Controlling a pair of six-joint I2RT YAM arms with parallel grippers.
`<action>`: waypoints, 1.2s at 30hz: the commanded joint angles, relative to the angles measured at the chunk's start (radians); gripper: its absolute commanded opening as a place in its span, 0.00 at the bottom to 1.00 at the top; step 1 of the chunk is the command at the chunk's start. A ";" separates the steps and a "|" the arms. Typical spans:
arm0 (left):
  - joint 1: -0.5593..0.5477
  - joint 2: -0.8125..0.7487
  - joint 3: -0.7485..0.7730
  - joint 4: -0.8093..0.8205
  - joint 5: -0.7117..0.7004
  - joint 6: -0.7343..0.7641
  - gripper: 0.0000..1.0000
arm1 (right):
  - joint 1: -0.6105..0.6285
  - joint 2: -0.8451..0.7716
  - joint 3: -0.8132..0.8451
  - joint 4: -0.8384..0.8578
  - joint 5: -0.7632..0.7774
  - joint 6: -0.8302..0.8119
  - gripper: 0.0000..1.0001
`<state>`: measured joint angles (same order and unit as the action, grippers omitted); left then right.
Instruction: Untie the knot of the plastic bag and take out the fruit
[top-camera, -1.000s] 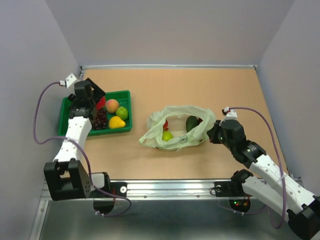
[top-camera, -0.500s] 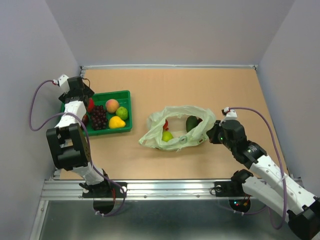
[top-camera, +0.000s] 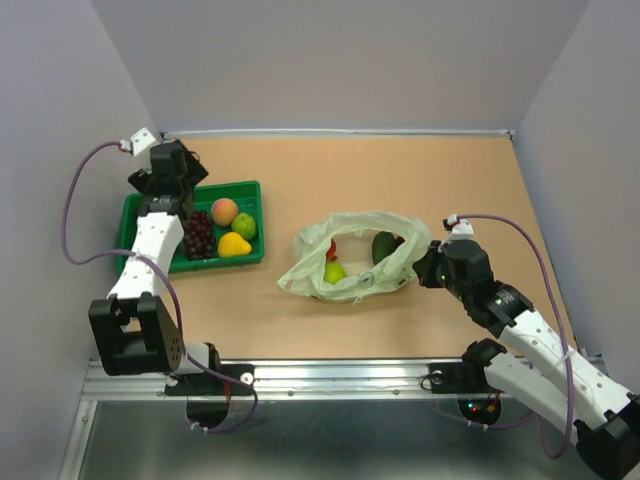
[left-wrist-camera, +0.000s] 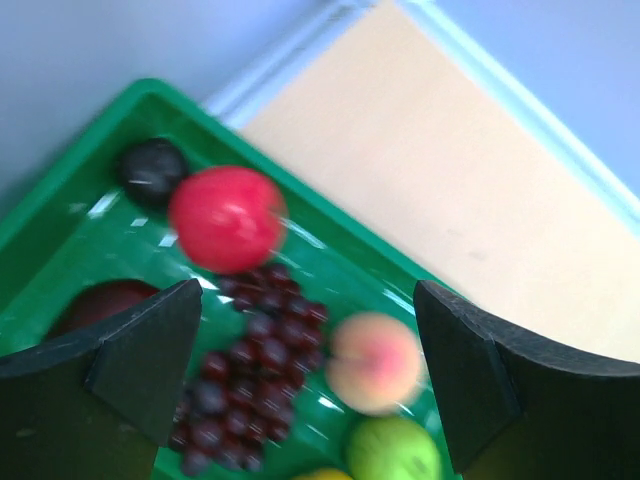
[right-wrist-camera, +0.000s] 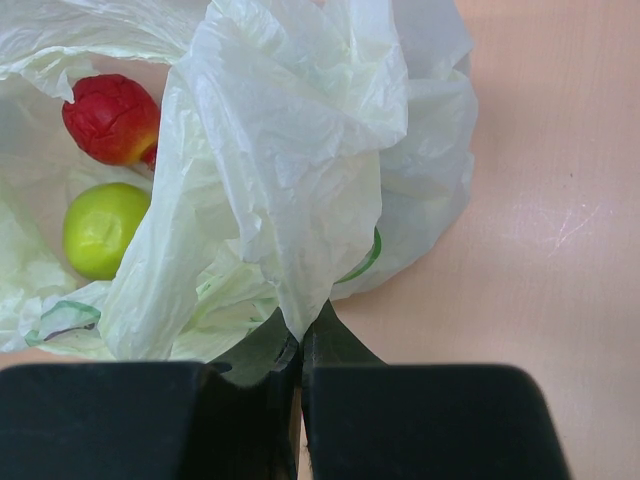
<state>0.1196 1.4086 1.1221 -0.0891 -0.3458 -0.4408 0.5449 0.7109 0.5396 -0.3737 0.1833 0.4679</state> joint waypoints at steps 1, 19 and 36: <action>-0.231 -0.154 -0.001 -0.043 -0.028 0.031 0.99 | 0.006 -0.011 0.011 0.021 0.007 -0.012 0.01; -1.196 -0.096 0.005 -0.034 -0.079 -0.193 0.86 | 0.006 0.002 -0.003 0.025 0.010 -0.002 0.01; -1.250 0.139 -0.203 -0.055 -0.257 -0.440 0.76 | 0.006 -0.013 -0.012 0.027 -0.024 -0.002 0.01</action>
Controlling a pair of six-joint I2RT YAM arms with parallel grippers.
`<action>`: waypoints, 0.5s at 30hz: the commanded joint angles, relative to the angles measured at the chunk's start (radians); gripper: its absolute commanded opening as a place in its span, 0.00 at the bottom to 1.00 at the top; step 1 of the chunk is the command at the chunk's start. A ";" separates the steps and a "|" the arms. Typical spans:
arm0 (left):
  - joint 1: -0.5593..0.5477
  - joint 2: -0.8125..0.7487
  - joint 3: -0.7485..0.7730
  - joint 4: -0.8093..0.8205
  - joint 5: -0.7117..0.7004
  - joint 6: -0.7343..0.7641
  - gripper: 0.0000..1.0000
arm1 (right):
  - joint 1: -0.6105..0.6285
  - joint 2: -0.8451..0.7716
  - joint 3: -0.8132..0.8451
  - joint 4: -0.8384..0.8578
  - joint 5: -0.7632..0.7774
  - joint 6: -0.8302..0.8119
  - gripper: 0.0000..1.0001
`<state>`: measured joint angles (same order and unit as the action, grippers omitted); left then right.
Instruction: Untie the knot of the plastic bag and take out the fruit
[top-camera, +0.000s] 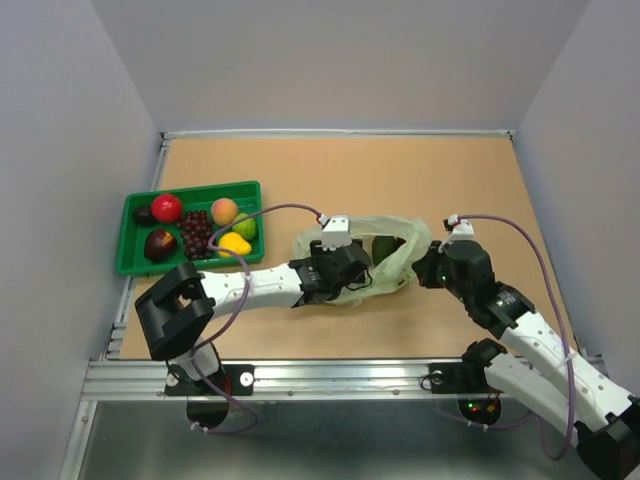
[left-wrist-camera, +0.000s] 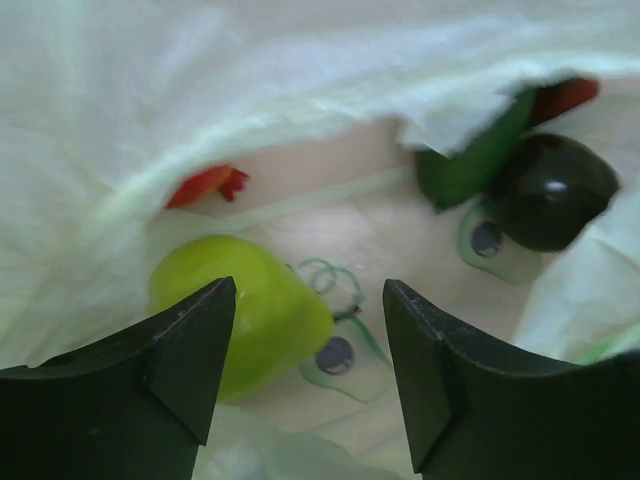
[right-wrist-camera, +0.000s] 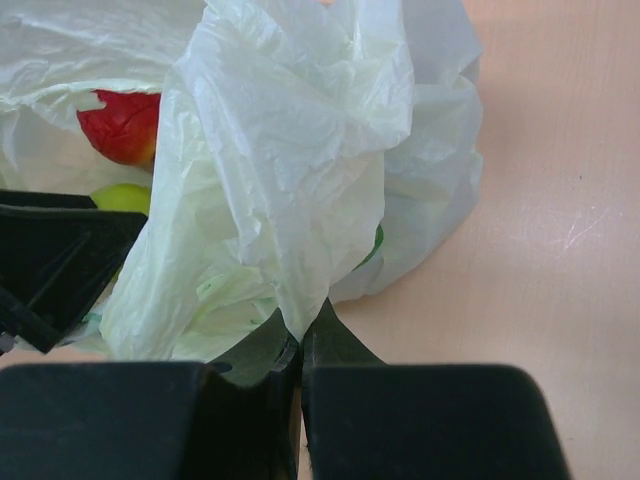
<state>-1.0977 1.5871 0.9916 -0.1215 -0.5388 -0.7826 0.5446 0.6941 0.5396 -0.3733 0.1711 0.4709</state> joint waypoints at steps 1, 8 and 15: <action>-0.042 -0.039 -0.086 -0.021 -0.067 -0.128 0.78 | 0.006 0.014 -0.007 0.027 -0.015 -0.008 0.01; -0.100 0.008 -0.152 -0.020 -0.118 -0.213 0.89 | 0.005 0.031 0.002 0.034 -0.015 -0.015 0.01; -0.166 -0.065 -0.206 -0.067 -0.199 -0.339 0.95 | 0.006 0.018 -0.006 0.033 -0.028 -0.020 0.01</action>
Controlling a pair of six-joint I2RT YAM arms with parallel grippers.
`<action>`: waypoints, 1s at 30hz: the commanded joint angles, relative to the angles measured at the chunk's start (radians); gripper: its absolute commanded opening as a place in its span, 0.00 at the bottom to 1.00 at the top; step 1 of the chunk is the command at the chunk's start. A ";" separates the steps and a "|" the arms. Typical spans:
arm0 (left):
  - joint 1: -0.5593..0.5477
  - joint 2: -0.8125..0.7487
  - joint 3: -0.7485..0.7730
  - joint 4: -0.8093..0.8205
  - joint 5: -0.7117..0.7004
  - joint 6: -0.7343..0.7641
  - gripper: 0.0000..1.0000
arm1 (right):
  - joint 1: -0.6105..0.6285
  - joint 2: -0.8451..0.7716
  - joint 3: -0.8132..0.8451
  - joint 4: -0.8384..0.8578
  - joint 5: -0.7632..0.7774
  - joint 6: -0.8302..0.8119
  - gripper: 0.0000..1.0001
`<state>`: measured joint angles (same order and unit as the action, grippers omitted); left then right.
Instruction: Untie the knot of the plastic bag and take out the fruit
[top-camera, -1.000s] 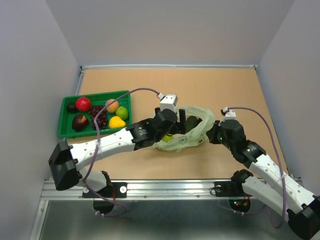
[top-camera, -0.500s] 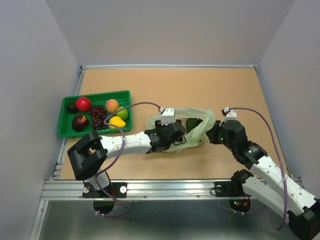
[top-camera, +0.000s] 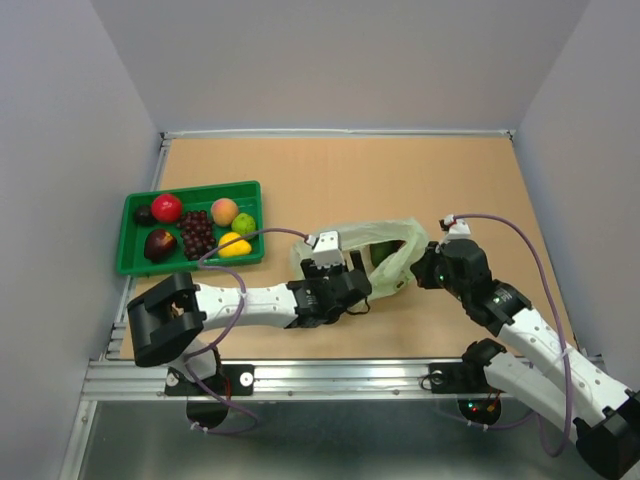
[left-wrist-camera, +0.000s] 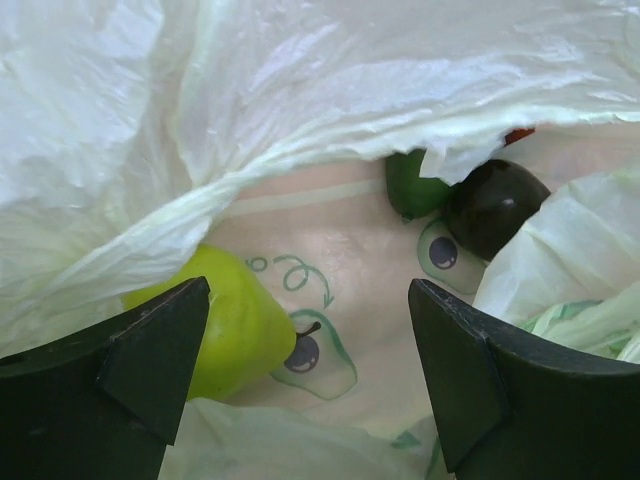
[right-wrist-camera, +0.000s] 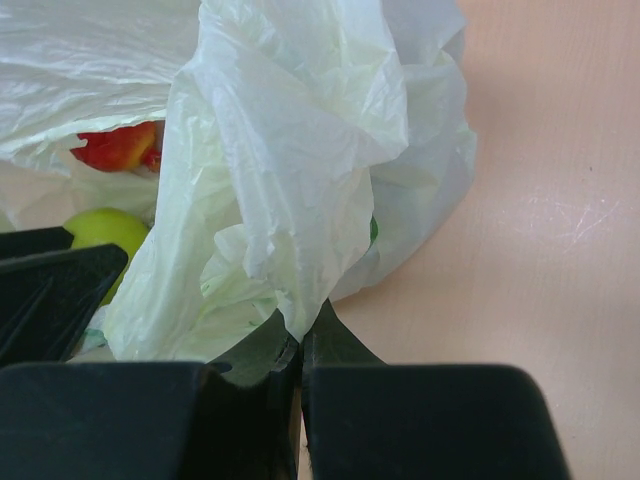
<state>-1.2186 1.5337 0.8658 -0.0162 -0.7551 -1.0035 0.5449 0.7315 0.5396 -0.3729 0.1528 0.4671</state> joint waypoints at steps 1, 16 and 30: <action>-0.045 -0.029 -0.080 -0.176 0.008 -0.124 0.95 | 0.007 -0.017 -0.007 0.034 -0.007 -0.016 0.01; -0.110 -0.156 -0.059 -0.358 -0.242 -0.279 0.99 | 0.006 0.003 0.006 0.034 -0.012 -0.015 0.01; -0.004 0.037 -0.067 -0.173 -0.096 -0.147 0.99 | 0.006 -0.018 -0.012 0.035 -0.021 -0.007 0.01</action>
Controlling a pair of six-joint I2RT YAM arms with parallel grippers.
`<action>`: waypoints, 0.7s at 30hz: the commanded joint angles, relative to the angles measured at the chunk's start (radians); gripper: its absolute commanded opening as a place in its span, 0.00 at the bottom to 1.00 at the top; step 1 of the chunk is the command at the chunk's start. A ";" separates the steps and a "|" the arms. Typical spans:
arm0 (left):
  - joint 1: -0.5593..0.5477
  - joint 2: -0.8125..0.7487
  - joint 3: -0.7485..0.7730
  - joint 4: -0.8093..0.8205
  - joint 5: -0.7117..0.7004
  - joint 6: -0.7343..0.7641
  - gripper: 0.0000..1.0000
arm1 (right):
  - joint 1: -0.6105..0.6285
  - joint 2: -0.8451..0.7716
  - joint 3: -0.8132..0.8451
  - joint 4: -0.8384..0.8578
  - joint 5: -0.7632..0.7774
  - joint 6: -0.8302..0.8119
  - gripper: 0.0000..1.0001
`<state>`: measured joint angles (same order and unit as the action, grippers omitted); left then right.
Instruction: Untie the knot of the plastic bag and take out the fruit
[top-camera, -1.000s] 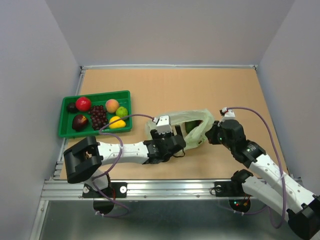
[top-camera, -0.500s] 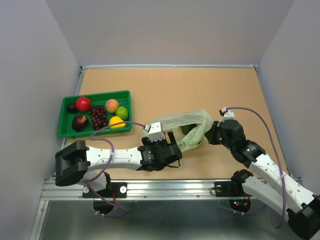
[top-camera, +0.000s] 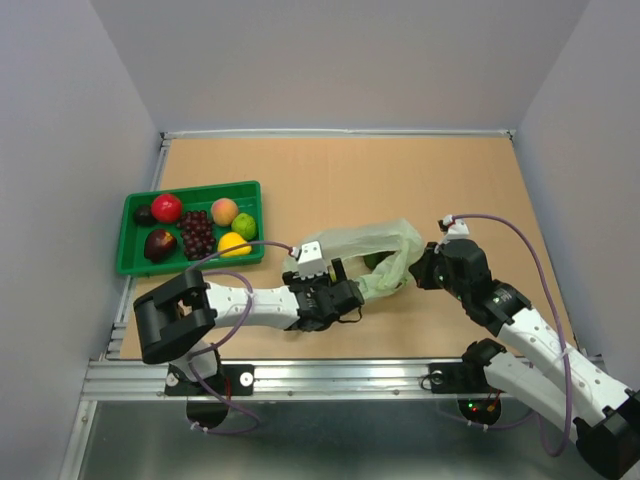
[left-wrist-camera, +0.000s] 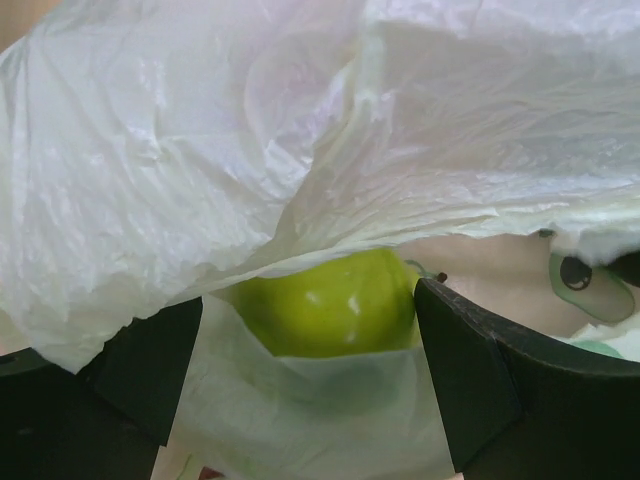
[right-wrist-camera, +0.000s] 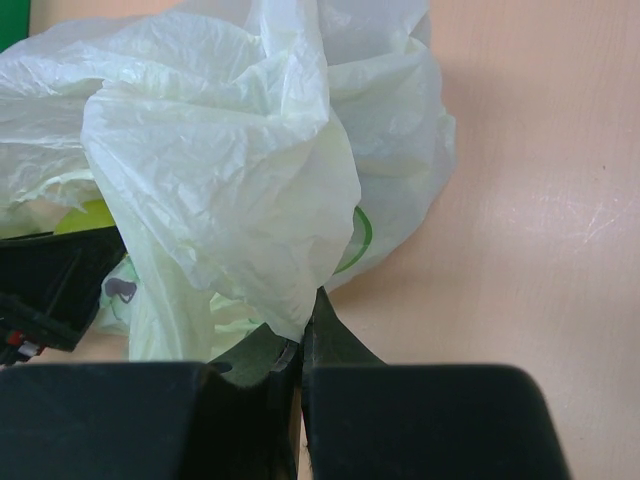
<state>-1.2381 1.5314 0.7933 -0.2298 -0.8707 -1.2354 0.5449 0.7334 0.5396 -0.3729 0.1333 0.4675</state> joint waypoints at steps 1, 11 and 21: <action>0.025 0.068 0.014 0.055 0.028 0.099 0.99 | 0.006 -0.023 -0.015 0.035 0.000 -0.007 0.01; 0.060 0.113 -0.040 0.225 0.183 0.174 0.99 | 0.006 -0.019 -0.023 0.037 0.003 -0.004 0.01; 0.091 0.003 -0.063 0.268 0.116 0.160 0.86 | 0.006 -0.025 -0.023 0.042 -0.003 -0.004 0.01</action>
<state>-1.1561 1.6016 0.7425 0.0444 -0.7136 -1.0794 0.5449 0.7258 0.5396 -0.3729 0.1303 0.4679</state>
